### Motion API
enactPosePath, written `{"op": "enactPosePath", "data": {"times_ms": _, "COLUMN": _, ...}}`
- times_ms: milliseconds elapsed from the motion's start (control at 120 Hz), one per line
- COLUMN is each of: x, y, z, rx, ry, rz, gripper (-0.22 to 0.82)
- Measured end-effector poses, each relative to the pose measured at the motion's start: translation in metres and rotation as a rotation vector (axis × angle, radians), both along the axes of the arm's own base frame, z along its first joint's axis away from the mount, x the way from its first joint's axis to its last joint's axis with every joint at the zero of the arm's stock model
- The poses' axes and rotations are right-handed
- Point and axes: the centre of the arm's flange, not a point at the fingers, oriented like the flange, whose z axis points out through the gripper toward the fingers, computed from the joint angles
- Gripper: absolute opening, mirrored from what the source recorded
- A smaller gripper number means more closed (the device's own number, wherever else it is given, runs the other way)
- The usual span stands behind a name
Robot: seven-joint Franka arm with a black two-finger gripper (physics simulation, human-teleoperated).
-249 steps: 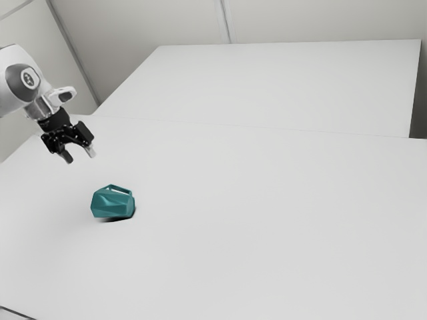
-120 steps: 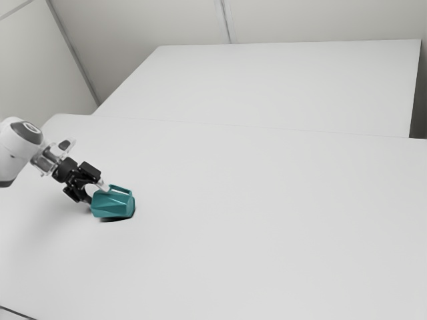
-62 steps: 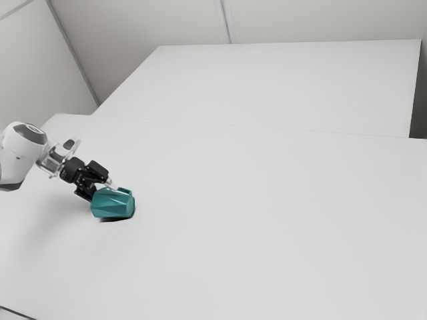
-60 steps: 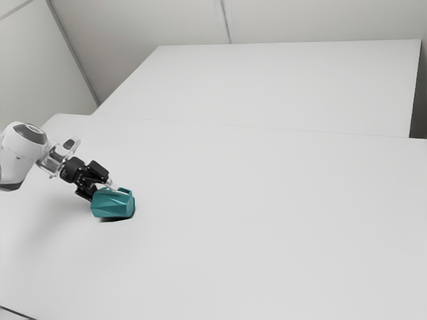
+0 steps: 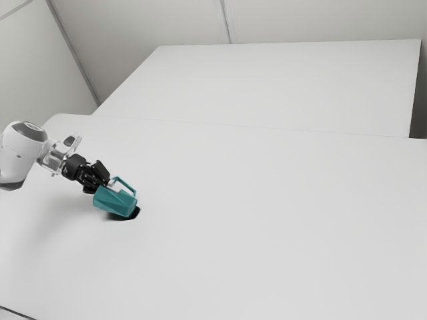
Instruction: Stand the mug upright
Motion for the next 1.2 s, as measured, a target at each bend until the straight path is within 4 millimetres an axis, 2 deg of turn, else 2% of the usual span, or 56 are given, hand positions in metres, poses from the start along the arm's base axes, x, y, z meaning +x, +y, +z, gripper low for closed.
{"op": "enactPosePath", "data": {"times_ms": 275, "x": 0.001, "y": -0.004, "z": 0.004, "rx": -0.014, "ry": -0.016, "rz": -0.003, "gripper": -0.16}}
{"op": "enactPosePath", "data": {"times_ms": 408, "x": 0.000, "y": -0.009, "z": 0.019, "rx": -0.012, "ry": -0.040, "rz": -0.011, "gripper": -0.17}}
{"op": "enactPosePath", "data": {"times_ms": 550, "x": 0.004, "y": -0.020, "z": 0.048, "rx": 0.002, "ry": -0.085, "rz": -0.042, "gripper": -0.17}}
{"op": "enactPosePath", "data": {"times_ms": 725, "x": 0.030, "y": -0.075, "z": 0.071, "rx": 0.097, "ry": -0.129, "rz": -0.167, "gripper": -0.17}}
{"op": "enactPosePath", "data": {"times_ms": 817, "x": 0.038, "y": -0.092, "z": 0.082, "rx": 0.195, "ry": -0.157, "rz": -0.225, "gripper": -0.18}}
{"op": "enactPosePath", "data": {"times_ms": 1025, "x": 0.068, "y": -0.172, "z": 0.083, "rx": 0.480, "ry": -0.207, "rz": -0.458, "gripper": -0.18}}
{"op": "enactPosePath", "data": {"times_ms": 1200, "x": 0.089, "y": -0.217, "z": 0.085, "rx": 0.714, "ry": -0.288, "rz": -0.581, "gripper": -0.18}}
